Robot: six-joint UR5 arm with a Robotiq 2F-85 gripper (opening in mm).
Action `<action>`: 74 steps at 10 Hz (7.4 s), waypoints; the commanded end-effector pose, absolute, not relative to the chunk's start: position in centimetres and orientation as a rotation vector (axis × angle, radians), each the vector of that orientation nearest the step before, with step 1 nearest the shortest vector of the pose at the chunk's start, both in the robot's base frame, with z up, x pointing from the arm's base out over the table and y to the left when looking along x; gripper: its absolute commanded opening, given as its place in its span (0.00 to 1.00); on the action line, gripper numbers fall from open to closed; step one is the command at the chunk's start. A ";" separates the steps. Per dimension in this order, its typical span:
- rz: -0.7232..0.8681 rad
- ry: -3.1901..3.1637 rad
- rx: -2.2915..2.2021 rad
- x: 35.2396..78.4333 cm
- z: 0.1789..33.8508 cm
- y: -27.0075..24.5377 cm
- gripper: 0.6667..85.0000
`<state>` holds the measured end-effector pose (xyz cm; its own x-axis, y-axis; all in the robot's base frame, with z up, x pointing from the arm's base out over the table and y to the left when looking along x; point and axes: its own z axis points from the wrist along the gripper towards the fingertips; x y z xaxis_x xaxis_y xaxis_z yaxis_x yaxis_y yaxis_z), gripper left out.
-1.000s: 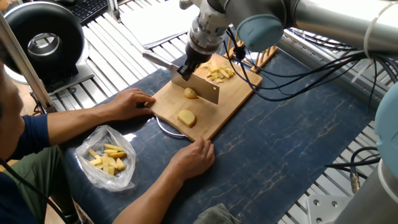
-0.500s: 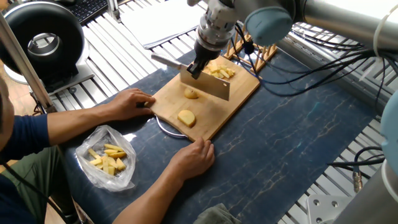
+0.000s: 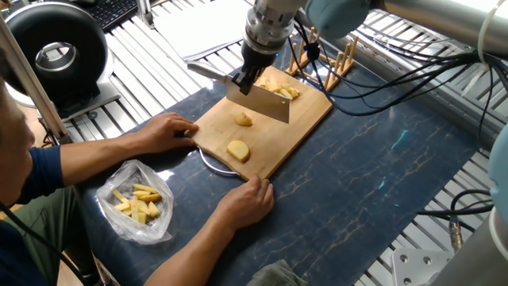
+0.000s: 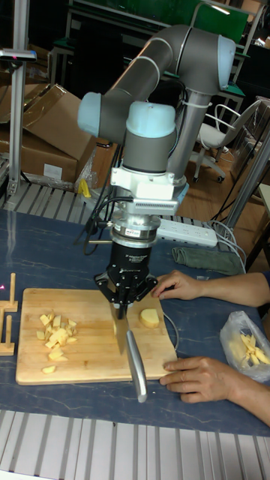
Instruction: Chop the potatoes
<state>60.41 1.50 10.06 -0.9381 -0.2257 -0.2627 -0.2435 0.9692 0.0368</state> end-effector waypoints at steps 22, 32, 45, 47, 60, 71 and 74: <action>0.105 2.836 -0.311 60.6 8.6 2.7 0.00; 0.091 2.800 -0.323 60.8 7.5 2.2 0.00; 0.062 2.735 -0.378 62.0 6.5 1.3 0.00; 0.076 2.773 -0.452 60.3 8.5 -0.1 0.00; 0.070 2.789 -0.568 58.5 9.3 0.4 0.00; 0.099 2.785 -0.547 58.3 9.1 0.8 0.00; 0.100 2.788 -0.544 58.4 9.2 0.8 0.00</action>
